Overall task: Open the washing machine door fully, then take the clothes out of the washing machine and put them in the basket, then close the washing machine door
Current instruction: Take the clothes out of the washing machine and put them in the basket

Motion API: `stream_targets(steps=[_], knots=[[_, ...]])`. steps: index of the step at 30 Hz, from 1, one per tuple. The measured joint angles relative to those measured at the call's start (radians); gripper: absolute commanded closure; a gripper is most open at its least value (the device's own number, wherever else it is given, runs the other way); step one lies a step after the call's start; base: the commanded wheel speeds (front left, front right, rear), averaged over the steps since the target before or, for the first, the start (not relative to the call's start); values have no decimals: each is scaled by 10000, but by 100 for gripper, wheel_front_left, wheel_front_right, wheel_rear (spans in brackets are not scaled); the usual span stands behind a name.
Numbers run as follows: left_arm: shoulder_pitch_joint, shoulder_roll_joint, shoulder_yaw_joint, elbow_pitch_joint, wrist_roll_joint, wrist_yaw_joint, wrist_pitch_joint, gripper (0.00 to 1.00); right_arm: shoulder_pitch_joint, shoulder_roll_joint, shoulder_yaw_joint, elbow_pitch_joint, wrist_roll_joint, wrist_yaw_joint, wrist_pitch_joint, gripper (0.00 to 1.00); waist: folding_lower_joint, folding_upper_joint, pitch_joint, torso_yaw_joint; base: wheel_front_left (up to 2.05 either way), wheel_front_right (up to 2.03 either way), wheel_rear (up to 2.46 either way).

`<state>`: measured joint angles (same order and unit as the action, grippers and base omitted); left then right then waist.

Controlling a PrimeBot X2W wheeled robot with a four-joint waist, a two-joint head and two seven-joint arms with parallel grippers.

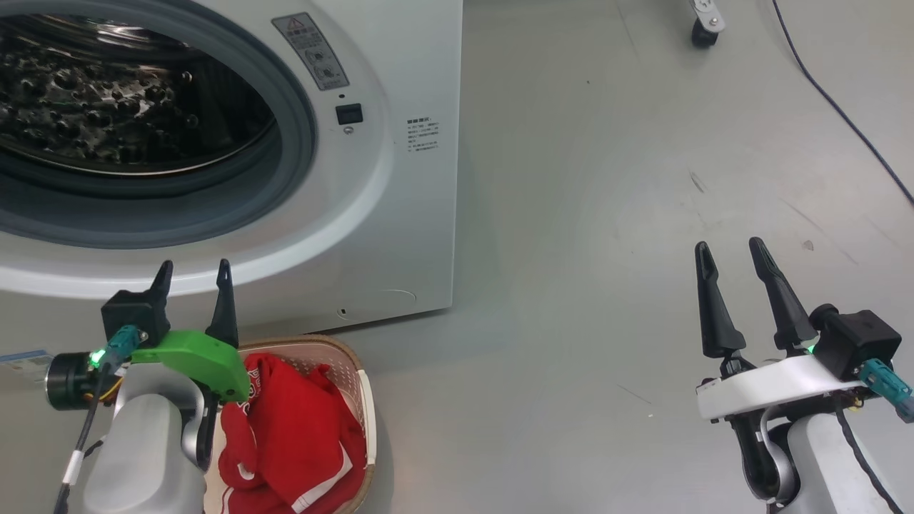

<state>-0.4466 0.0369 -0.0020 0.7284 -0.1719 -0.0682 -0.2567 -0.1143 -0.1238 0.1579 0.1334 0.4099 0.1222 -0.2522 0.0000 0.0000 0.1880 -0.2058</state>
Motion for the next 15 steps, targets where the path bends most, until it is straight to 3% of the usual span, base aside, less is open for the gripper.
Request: stream_targets(steps=[15], knots=[[1723,-50,69,-2646,-527,-217,0,0,866,92,-163,-184,-44,0,0,0,0,0,-1270,913,0,0,0]])
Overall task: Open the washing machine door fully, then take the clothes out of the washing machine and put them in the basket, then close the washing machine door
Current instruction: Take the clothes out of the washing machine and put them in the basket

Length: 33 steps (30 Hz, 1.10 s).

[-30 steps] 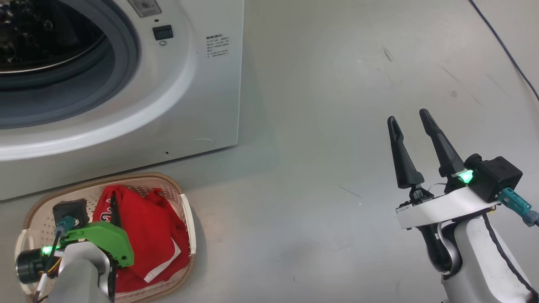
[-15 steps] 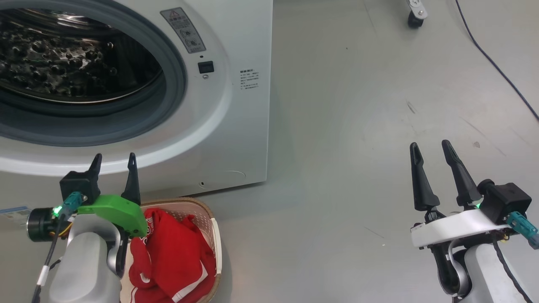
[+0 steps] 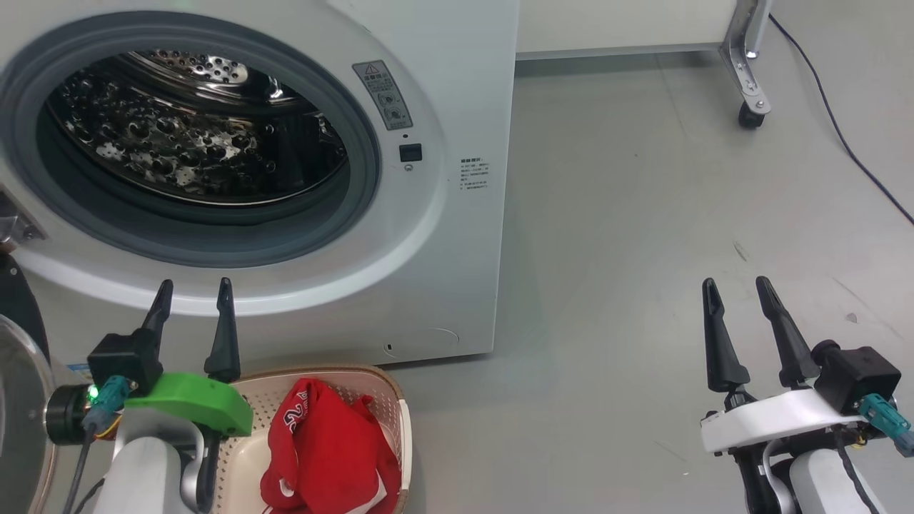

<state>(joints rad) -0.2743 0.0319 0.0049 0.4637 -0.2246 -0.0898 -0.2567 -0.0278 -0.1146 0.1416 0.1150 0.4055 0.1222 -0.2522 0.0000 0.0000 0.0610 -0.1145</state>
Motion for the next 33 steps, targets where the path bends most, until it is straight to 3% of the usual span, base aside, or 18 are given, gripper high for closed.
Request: stream_targets(steps=[17,33], knots=[[1567,13,-1062,-1530,-518,-211,0,0,281,-88,196,-125,-121,0,0,0,0,0,-319,39,0,0,0],[2135,19,-1223,-2418,-871,-194,0,0,398,-75,174,-272,-213,0,0,0,0,0,-298,-49,0,0,0]])
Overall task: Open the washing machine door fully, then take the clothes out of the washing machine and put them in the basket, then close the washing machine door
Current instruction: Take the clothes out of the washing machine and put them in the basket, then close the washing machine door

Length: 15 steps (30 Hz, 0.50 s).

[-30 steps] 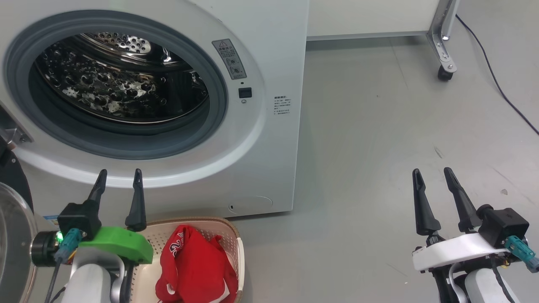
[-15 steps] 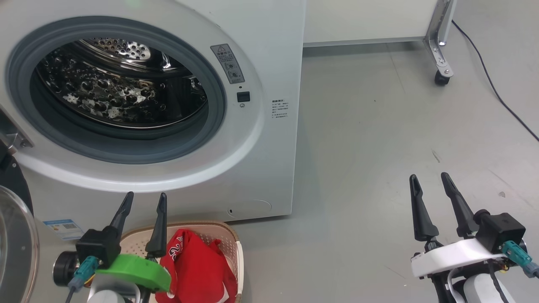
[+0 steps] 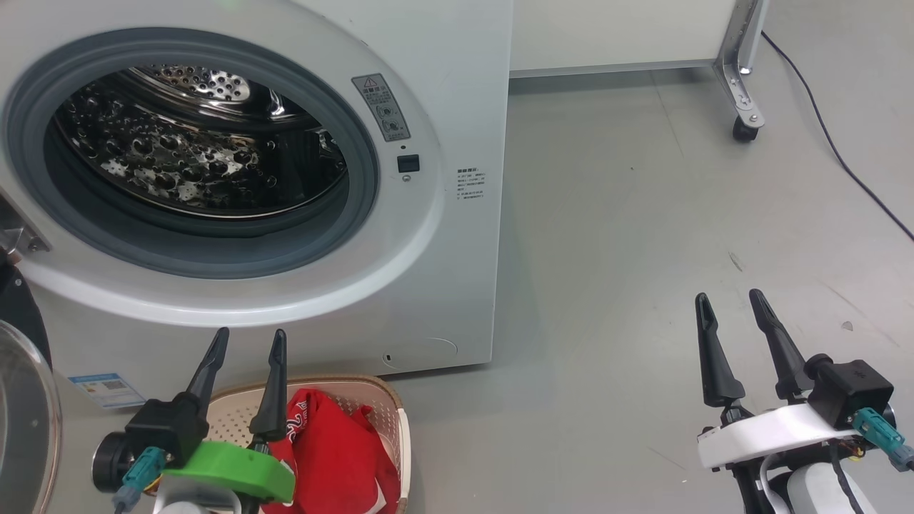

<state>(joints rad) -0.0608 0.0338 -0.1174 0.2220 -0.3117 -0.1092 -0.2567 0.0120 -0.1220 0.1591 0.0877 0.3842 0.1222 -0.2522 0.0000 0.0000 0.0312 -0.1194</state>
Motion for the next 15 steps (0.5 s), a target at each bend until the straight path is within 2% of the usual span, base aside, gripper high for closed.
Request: stream_targets(steps=[15], knots=[[214,6,-165,-372,-40,247,0,0,1,77,-96,-90,0,0,0,0,0,0,115,-87,0,0,0]])
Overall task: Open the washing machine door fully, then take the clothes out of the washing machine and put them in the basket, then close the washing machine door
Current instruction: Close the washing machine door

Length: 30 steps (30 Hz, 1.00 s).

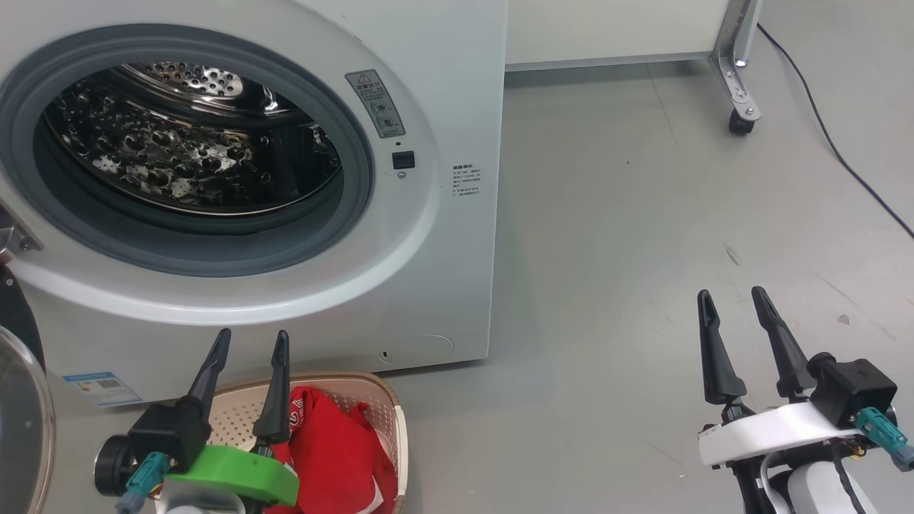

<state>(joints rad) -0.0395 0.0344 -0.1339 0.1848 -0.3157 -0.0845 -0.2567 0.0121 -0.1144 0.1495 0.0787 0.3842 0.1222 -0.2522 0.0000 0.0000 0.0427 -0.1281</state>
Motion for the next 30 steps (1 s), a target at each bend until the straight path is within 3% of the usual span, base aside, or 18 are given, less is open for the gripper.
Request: stream_targets(steps=[30], knots=[[41,6,-150,-247,0,176,0,0,-3,46,12,-36,-2,0,0,0,0,0,-21,29,-5,5,0]])
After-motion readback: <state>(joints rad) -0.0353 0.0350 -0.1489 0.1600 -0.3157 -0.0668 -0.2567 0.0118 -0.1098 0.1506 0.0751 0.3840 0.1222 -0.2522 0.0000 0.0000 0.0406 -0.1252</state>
